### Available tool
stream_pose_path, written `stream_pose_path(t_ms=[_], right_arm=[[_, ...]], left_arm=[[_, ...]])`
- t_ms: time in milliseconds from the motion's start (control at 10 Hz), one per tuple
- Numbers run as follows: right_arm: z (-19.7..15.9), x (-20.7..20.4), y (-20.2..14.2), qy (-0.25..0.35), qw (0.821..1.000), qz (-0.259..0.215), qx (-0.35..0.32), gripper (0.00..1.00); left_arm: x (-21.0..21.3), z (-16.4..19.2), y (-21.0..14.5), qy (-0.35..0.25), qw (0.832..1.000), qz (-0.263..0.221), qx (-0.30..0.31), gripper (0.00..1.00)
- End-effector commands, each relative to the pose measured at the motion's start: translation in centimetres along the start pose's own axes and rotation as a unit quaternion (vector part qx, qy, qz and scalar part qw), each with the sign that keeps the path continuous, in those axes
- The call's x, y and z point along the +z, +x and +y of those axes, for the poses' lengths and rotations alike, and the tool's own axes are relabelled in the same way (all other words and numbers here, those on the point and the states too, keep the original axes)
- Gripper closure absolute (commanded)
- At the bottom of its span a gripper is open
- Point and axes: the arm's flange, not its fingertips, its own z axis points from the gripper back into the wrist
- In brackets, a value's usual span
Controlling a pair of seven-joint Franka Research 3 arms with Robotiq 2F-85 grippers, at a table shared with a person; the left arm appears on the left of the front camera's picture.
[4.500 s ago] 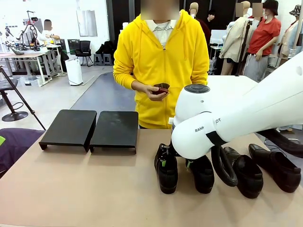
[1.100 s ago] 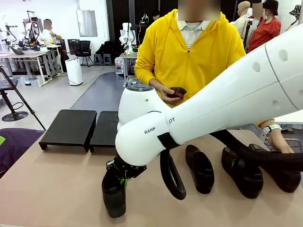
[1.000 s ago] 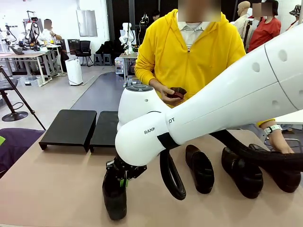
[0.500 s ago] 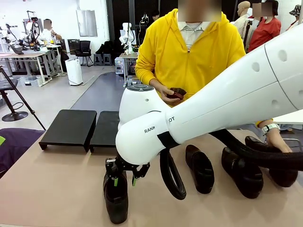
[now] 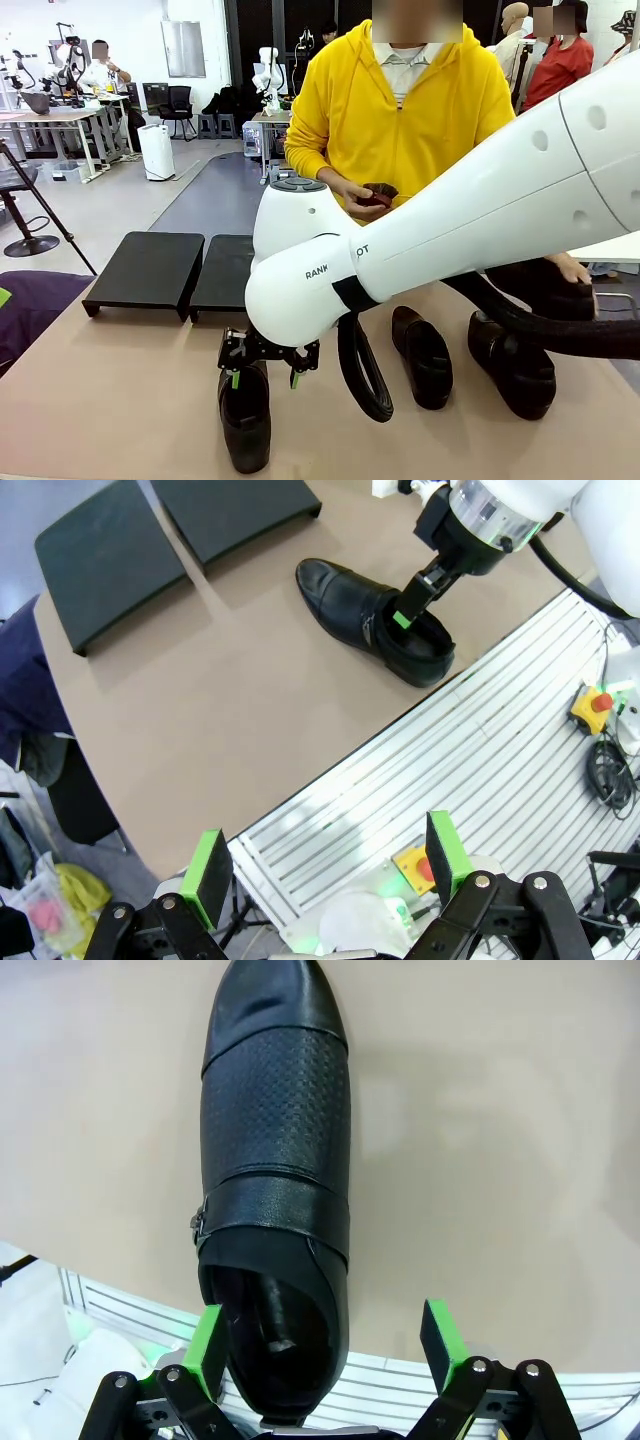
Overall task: Organize the shoes by placing them on the stand.
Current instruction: Pick up one Shoe and place it in the middle of the table.
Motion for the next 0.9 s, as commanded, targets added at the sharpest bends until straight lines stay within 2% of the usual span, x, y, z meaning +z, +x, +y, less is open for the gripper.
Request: stream_pose_path(t_ms=[0, 400, 500, 700, 800], right_arm=[[0.4, 0.2, 0.3, 0.006, 1.000, 0.008, 0.003, 0.00], [-2.4, 3.1, 0.0, 0.010, 0.999, 0.020, 0.038, 0.00], [-4.2, 4.7, -0.5, 0.035, 0.998, 0.018, 0.047, 0.00], [-8.0, 6.9, -0.1, 0.041, 0.998, -0.005, 0.046, 0.00], [-3.0, 4.3, 0.5, 0.027, 0.999, 0.009, 0.040, 0.00]], left_arm=[[0.1, 0.0, -0.3, 0.000, 1.000, 0.002, -0.004, 0.00], [0.1, 0.0, -0.3, 0.000, 1.000, 0.002, -0.004, 0.00], [0.1, 0.0, -0.3, 0.000, 1.000, 0.002, -0.004, 0.00], [0.1, 0.0, -0.3, 0.000, 1.000, 0.002, -0.004, 0.00], [0.1, 0.0, -0.3, 0.000, 1.000, 0.002, -0.004, 0.00]])
